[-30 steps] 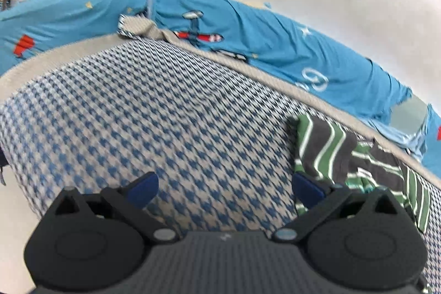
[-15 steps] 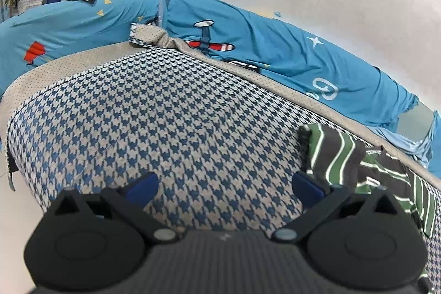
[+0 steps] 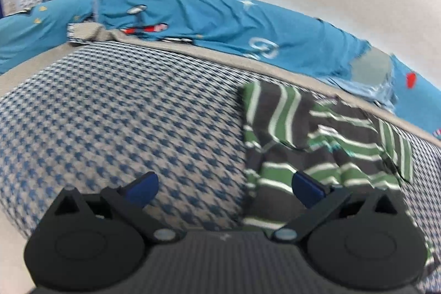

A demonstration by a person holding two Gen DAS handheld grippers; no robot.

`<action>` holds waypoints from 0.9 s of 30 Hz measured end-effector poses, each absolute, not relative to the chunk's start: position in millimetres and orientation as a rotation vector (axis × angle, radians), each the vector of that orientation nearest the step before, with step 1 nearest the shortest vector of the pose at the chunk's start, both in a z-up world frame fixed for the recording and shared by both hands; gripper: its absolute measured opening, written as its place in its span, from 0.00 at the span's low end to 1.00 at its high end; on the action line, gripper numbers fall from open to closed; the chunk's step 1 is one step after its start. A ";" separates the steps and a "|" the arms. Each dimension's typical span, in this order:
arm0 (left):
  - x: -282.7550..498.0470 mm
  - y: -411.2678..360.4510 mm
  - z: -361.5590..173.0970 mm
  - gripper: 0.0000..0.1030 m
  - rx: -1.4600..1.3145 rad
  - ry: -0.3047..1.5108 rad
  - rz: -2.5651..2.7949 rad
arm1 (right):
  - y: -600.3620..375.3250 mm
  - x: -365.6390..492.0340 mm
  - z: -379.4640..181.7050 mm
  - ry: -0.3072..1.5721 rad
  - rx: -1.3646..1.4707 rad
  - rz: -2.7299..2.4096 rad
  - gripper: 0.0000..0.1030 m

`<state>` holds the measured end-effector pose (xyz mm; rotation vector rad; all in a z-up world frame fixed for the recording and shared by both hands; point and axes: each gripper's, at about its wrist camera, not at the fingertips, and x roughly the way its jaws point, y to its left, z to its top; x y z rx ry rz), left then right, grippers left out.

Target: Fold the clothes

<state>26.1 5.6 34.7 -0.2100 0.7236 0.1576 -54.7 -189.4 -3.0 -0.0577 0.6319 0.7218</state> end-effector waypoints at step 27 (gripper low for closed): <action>25.7 -40.6 -9.5 1.00 -0.118 0.840 0.037 | -292.3 -75.7 -13.8 0.592 -0.138 0.041 0.29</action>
